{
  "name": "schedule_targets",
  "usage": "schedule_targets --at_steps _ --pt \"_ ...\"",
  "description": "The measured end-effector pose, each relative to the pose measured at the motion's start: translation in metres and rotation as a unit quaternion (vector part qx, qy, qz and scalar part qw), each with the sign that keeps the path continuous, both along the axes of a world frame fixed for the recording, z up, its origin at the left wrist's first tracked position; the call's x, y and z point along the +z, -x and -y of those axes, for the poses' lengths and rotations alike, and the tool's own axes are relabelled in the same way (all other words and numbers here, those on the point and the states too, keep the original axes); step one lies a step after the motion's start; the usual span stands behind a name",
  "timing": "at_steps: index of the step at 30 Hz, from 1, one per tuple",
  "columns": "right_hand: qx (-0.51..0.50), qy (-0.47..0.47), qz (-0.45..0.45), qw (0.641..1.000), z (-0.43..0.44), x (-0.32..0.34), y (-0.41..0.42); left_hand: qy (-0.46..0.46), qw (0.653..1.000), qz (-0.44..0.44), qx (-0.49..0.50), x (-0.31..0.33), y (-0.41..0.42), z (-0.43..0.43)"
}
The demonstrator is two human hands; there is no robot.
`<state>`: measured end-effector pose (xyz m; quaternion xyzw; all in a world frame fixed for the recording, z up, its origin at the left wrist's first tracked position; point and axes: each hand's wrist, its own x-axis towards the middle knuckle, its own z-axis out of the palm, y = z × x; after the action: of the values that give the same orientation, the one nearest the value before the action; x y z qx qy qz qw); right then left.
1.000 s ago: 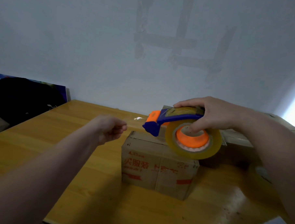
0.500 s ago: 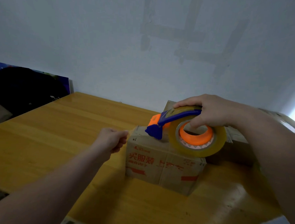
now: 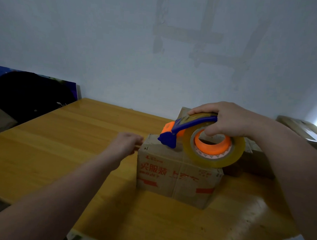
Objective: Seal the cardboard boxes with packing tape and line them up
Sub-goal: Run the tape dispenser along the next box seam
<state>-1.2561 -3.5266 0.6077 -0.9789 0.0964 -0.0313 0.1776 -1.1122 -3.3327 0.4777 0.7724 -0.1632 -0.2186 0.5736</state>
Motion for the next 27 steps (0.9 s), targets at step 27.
schedule_targets --at_steps 27 --pt "-0.009 -0.059 0.022 0.998 0.036 0.005 0.051 -0.225 0.880 0.328 -0.259 0.007 0.009 0.045"
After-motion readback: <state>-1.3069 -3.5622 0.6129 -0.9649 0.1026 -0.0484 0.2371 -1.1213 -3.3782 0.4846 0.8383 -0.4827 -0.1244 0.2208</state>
